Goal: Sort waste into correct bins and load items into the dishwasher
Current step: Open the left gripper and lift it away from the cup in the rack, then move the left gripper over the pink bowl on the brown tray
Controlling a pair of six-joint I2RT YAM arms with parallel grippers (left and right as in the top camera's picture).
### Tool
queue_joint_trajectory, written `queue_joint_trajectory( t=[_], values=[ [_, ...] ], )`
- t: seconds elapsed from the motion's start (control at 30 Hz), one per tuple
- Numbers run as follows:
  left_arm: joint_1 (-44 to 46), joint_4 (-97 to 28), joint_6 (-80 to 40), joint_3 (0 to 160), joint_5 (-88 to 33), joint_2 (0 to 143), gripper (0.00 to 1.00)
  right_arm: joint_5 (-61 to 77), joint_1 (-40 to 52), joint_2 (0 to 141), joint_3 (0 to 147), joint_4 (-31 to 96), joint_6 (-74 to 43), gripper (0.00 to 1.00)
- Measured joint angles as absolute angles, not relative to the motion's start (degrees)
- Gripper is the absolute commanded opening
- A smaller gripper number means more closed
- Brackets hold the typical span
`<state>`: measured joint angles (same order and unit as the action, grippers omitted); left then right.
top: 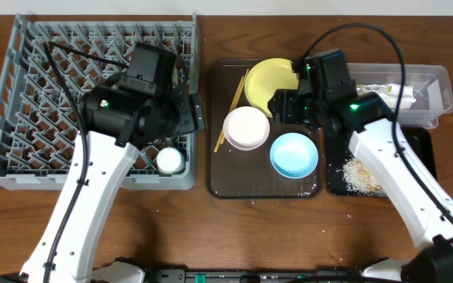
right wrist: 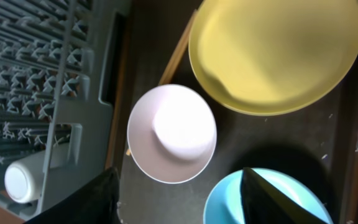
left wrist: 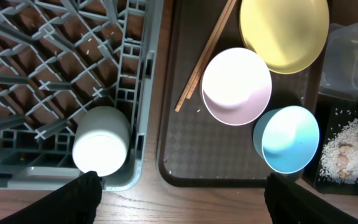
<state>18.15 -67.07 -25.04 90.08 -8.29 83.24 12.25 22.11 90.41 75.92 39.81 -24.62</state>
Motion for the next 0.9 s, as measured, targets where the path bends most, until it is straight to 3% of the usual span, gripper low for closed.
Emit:
queue_joint_trajectory(
  t=[0.2,0.47,0.73,0.9],
  values=[
    [18.17,-67.02,-25.23,90.08,-8.47,84.01,0.84,11.55,22.87,94.41,75.9,39.59,-28.29,0.35],
    [18.17,-66.57,-25.23,90.08,-8.45,84.01,0.84,11.29,24.05,99.55,75.9,37.21,-31.05,0.32],
    [18.17,-66.11,-25.23,90.08,-8.45,84.01,0.84,10.39,24.08,102.06,75.92,36.53,-31.99,0.37],
    [18.17,-65.76,-25.71,90.08,-8.45,84.01,0.83,10.17,24.08,102.06,75.92,36.14,-32.56,0.5]
  ],
)
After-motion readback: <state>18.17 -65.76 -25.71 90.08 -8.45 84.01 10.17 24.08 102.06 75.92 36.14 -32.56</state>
